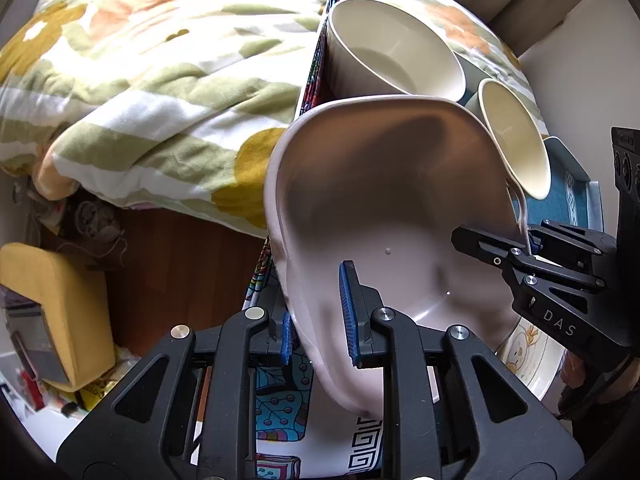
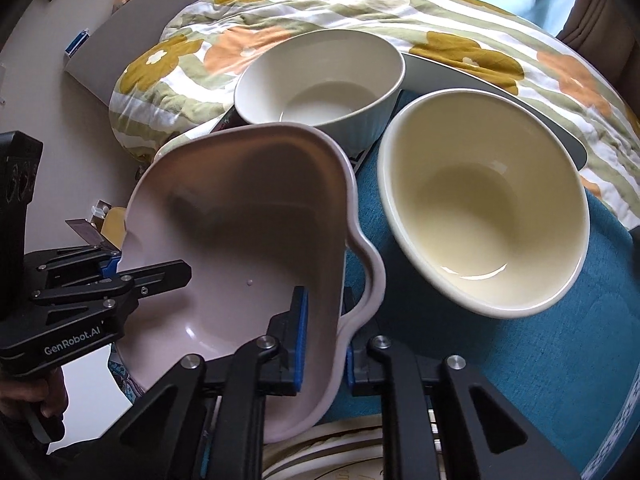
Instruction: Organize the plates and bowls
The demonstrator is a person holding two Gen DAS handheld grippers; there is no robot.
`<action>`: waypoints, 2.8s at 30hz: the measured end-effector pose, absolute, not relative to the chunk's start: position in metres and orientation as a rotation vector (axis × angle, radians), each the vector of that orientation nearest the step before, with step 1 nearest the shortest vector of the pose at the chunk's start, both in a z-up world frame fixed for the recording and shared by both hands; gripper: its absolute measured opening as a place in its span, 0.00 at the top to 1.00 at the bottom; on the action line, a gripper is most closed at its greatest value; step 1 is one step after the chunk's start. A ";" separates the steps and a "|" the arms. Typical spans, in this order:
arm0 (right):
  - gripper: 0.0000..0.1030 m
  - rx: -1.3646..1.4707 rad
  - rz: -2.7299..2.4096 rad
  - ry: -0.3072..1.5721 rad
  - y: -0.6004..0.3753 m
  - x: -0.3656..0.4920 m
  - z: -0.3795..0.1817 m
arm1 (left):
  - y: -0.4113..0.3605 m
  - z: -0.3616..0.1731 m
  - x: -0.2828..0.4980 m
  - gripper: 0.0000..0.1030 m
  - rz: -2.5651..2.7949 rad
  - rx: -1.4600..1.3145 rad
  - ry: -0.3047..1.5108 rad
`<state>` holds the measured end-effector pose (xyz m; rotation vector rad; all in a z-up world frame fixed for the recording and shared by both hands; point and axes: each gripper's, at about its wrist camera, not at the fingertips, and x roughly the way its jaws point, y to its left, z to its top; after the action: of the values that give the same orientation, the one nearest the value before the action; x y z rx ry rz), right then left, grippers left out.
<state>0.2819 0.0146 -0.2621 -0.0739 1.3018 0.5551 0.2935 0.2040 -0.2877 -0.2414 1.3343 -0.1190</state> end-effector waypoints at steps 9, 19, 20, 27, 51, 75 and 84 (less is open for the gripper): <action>0.87 -0.041 0.571 1.232 0.005 0.266 -0.235 | 0.199 -0.250 0.285 0.83 -0.100 -0.207 1.257; 0.87 0.058 0.506 1.141 -0.079 0.229 -0.178 | 0.123 -0.177 0.264 0.83 -0.149 -0.130 1.125; 0.87 0.059 0.498 1.128 -0.091 0.222 -0.172 | 0.112 -0.172 0.262 0.83 -0.160 -0.131 1.118; 0.87 0.069 0.395 1.079 -0.197 0.179 -0.145 | -0.002 -0.148 0.235 0.83 -0.258 -0.099 1.087; 0.87 0.201 0.158 1.190 -0.399 0.113 -0.231 | -0.247 -0.252 0.192 0.83 -0.450 -0.001 1.273; 0.38 0.363 0.163 1.187 -0.417 0.112 -0.261 | -0.253 -0.280 0.203 0.53 -0.387 0.107 1.285; 0.38 0.403 0.121 1.158 -0.430 0.111 -0.245 | -0.241 -0.258 0.196 0.17 -0.360 0.112 1.229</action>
<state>0.1113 -0.4302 -0.2445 0.4034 1.1577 0.1205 0.1963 -0.2408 -0.2585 0.1122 1.2291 -0.3605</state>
